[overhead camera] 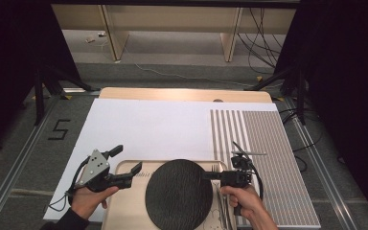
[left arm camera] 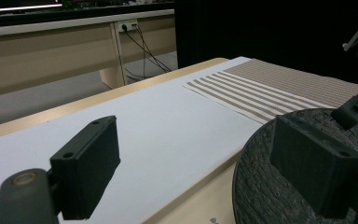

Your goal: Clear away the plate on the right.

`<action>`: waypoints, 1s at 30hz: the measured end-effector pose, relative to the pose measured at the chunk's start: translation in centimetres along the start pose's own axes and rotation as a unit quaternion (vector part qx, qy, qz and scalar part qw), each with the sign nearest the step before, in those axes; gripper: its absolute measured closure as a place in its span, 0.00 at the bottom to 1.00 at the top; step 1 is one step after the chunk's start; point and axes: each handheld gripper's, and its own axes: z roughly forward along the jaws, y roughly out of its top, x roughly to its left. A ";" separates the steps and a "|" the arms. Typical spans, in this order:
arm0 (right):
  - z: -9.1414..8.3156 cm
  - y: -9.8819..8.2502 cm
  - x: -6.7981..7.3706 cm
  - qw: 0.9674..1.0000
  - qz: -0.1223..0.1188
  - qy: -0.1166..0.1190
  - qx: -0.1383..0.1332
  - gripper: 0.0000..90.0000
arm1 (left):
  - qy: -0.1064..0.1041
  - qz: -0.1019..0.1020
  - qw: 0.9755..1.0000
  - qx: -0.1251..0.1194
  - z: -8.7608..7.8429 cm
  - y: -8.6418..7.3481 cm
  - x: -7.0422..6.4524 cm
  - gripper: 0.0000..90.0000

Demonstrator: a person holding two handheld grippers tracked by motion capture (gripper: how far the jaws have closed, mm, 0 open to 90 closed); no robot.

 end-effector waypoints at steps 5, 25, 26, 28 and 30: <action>0.2 0.0 0.0 1.000 -0.011 -0.019 0.005 0.97 | 0.000 0.000 1.000 0.000 0.0 0.0 0.0 0.17; 0.8 -0.1 0.0 0.996 -0.039 -0.070 0.030 0.93 | -0.001 0.000 1.000 0.001 0.0 0.0 -0.1 0.17; 0.8 -0.1 0.1 0.996 -0.036 -0.071 0.032 0.92 | -0.001 0.000 1.000 0.001 0.0 0.0 -0.1 0.17; 0.9 -0.1 0.0 0.996 -0.037 -0.075 0.035 0.92 | -0.001 0.000 1.000 0.001 0.0 0.0 -0.1 0.17; 0.9 -0.1 0.0 0.995 -0.037 -0.081 0.039 0.91 | -0.001 0.000 1.000 0.001 0.1 0.0 -0.1 0.17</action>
